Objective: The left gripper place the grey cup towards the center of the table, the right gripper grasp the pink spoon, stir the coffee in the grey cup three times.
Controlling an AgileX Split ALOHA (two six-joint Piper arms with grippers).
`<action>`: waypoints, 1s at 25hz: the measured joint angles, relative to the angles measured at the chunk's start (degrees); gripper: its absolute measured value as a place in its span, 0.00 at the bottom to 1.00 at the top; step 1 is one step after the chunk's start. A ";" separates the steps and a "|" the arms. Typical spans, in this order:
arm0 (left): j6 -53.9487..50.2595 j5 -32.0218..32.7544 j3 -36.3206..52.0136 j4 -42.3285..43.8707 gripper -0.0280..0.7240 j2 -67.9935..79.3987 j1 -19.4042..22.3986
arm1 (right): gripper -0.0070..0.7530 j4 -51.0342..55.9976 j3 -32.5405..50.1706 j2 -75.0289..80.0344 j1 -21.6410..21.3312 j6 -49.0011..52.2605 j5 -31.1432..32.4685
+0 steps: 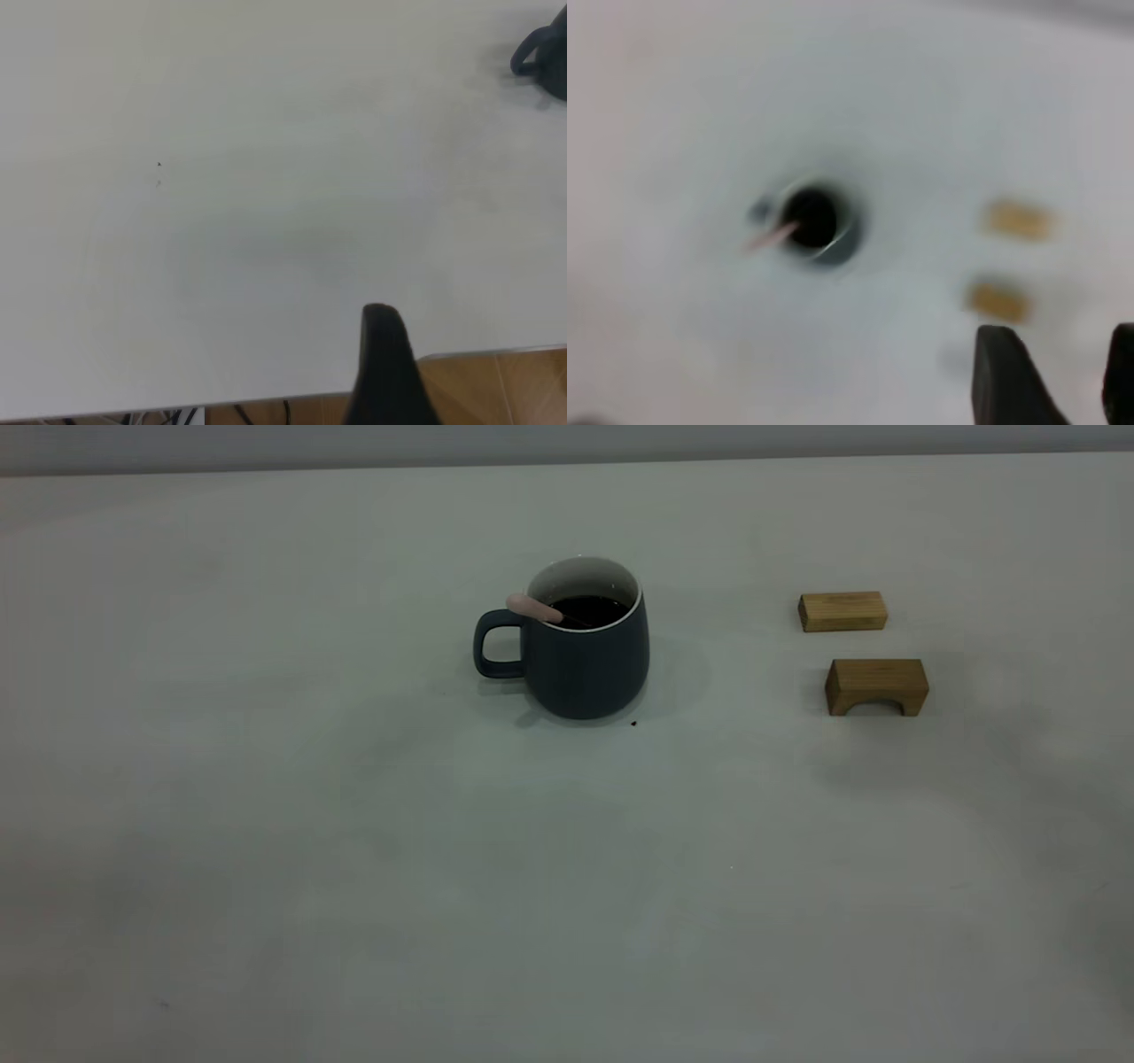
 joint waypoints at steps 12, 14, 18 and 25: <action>0.00 0.00 0.00 0.00 0.79 0.00 0.00 | 0.30 -6.36 21.24 -41.48 -0.78 2.53 0.00; 0.00 0.00 0.00 0.00 0.79 0.00 0.00 | 0.30 -6.62 27.17 -48.71 -0.78 2.47 0.00; 0.00 0.00 0.00 0.00 0.79 0.00 0.00 | 0.30 -7.68 39.36 -63.24 -0.78 1.87 0.05; -0.06 0.00 0.00 0.00 0.79 0.00 0.00 | 0.31 -8.13 58.03 -76.57 -0.78 1.63 0.05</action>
